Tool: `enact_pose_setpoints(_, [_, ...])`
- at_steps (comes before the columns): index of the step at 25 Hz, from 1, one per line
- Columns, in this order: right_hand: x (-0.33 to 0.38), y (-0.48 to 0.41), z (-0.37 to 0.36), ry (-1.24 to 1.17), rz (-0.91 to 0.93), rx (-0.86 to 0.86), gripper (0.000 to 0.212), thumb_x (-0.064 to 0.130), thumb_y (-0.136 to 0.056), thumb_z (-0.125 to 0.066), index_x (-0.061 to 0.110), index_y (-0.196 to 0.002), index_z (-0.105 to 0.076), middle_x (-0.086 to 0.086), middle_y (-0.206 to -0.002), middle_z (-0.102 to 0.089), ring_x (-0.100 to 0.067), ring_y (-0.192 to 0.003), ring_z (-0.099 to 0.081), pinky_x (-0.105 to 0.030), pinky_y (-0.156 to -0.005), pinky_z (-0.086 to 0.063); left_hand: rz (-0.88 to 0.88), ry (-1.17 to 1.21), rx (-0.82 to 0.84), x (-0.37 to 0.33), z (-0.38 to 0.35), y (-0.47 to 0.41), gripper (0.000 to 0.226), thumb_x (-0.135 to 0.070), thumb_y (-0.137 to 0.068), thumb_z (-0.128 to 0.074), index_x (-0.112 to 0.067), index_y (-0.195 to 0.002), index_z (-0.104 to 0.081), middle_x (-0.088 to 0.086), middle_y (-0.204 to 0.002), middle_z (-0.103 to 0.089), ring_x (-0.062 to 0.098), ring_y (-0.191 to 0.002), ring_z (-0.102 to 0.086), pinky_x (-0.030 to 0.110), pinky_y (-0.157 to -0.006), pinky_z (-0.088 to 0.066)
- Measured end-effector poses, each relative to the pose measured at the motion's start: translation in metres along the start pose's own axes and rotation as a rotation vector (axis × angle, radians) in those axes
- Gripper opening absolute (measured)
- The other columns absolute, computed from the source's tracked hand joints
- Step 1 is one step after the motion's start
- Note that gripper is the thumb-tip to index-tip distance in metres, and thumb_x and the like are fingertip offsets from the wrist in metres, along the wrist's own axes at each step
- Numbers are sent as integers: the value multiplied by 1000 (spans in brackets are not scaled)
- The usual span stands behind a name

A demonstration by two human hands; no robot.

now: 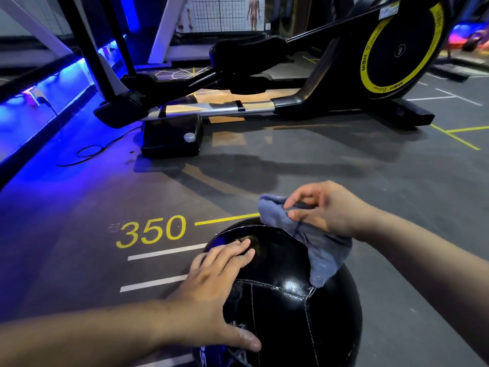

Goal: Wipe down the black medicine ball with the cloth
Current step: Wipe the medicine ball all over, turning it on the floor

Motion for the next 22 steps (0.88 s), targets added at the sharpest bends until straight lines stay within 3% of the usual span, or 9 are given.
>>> enact_pose_setpoints(2, [-10,2,-2,-76,-7,-27,36,16,-75,-81,24,-107,-65,-8,-89,-76,-11,-74,-66,-30,-79,-52,-13,-7,-2,-1,-1,1,134,-94,-46,-60,-37,-153,-2,-30,-153,13,-10,-140,19,24,-115,7])
enact_pose_setpoints(4, [-17,4,-15,-104,-31,57,50,20,-74,-82,28,-119,-62,6,-104,-74,-6,-95,-69,-26,-92,-52,-19,-1,-9,-1,1,1,134,-93,-47,-60,-36,-153,-2,-30,-152,13,-10,-140,19,25,-115,7])
enact_pose_setpoints(6, [-18,8,-29,39,10,89,46,29,-79,-77,34,-122,-62,16,-117,-66,0,-109,-61,-21,-99,-44,-30,-2,-19,-1,1,0,133,-93,-47,-59,-35,-153,-3,-30,-152,11,-9,-140,18,24,-114,7])
enact_pose_setpoints(8, [-2,13,-39,258,156,33,46,37,-84,-68,36,-128,-58,14,-130,-57,-1,-122,-52,-19,-106,-36,-36,-28,-29,-1,-1,2,131,-95,-48,-57,-33,-153,-7,-25,-154,3,-7,-141,14,24,-114,6])
enact_pose_setpoints(12, [22,16,-58,418,339,6,47,38,-86,-63,39,-132,-55,10,-138,-53,-6,-124,-51,-21,-107,-36,-21,-44,-28,-1,-5,7,130,-96,-49,-54,-29,-152,-13,-19,-153,-6,-1,-143,4,30,-116,-2])
enact_pose_setpoints(15, [-22,-10,-30,377,33,-136,37,34,-84,-67,32,-121,-66,1,-121,-68,-17,-113,-62,-16,-90,-41,-23,-9,-6,-9,-2,3,132,-93,-49,-58,-34,-153,-3,-26,-156,11,-5,-142,15,29,-117,1])
enact_pose_setpoints(18, [-82,-11,-5,342,-394,-23,25,34,-87,-64,22,-106,-73,-9,-102,-74,-22,-97,-68,-24,-73,-44,-42,-44,-2,-20,-5,1,130,-93,-46,-58,-36,-152,-6,-25,-157,9,-5,-143,12,38,-120,-3])
enact_pose_setpoints(20, [-90,-3,-2,240,-434,-25,22,34,-87,-63,22,-101,-74,-6,-95,-75,-21,-92,-69,-27,-74,-48,-64,-53,-31,-24,-8,0,129,-95,-44,-56,-34,-149,-13,-21,-159,-1,-2,-145,1,46,-118,-12])
enact_pose_setpoints(22, [-60,-4,-9,229,-220,-76,21,38,-85,-62,30,-101,-73,1,-98,-75,-18,-97,-69,-29,-84,-51,-77,-66,-49,-26,-11,-4,128,-96,-43,-54,-33,-147,-13,-18,-159,-5,1,-145,-2,50,-117,-13])
Point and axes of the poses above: each hand's wrist, its own y-axis away from the middle knuckle, its own z-axis out of the back of the hand, x = y × z, the point moved 7 cm from there along -y, towards the middle knuckle
